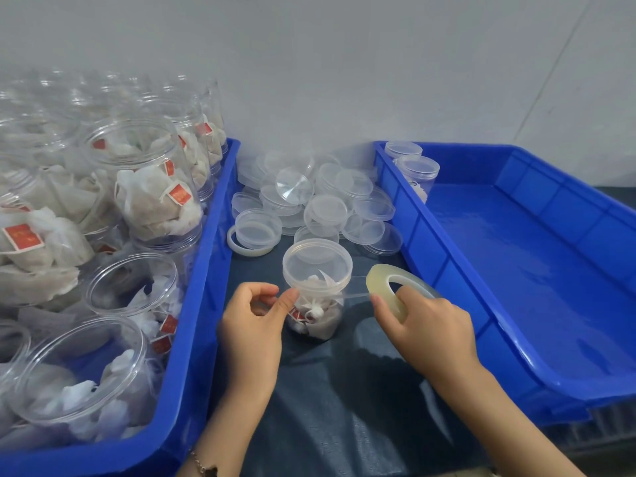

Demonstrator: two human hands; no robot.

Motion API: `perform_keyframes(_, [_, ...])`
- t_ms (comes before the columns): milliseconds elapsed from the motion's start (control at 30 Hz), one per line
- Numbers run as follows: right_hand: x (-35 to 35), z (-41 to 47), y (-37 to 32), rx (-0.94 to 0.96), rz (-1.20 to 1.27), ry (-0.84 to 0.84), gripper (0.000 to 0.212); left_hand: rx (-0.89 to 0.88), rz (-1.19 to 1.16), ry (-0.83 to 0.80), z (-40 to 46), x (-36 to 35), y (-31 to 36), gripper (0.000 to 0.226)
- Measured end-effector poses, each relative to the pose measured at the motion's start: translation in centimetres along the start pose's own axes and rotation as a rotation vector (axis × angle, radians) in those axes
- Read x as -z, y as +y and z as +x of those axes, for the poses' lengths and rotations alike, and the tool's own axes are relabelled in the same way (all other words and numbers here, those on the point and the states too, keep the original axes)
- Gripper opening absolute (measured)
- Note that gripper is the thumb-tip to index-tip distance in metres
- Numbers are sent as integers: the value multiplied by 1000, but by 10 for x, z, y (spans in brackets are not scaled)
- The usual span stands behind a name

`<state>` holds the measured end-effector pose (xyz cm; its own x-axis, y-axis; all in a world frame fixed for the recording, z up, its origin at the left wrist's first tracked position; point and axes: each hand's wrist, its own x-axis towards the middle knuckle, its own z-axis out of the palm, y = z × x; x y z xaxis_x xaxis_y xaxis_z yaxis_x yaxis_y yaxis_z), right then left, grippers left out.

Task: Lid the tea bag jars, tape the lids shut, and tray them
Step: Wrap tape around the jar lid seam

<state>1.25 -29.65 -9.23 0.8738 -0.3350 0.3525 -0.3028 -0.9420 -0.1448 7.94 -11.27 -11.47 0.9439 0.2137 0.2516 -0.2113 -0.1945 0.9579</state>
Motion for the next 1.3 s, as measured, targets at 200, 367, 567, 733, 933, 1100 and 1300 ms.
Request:
perform_keyframes(200, [0,-1,-1,6,-2,0,54,276,-188,-160,12,-1,-2,33])
perform_keyframes(367, [-2,-4,-2,9,-16,19,59,-123,-33,-505,14,8,5,78])
perform_keyframes(567, [-1,-2,2,7,12,46,55,-232,-27,-593,15,9,8,63])
perform_keyframes(733, [5,-1,4,14,75,106,50,-285,20,-447,17,3,10,49])
perform_keyframes(933, [9,-2,3,20,90,105,44,-262,17,-472,21,5,14,47])
perform_keyframes(1100, [10,-1,5,41,-4,29,45,-137,35,-566,13,1,13,59])
perform_keyframes(1300, [16,5,15,109,-163,-105,13,-111,92,-366,8,-15,15,63])
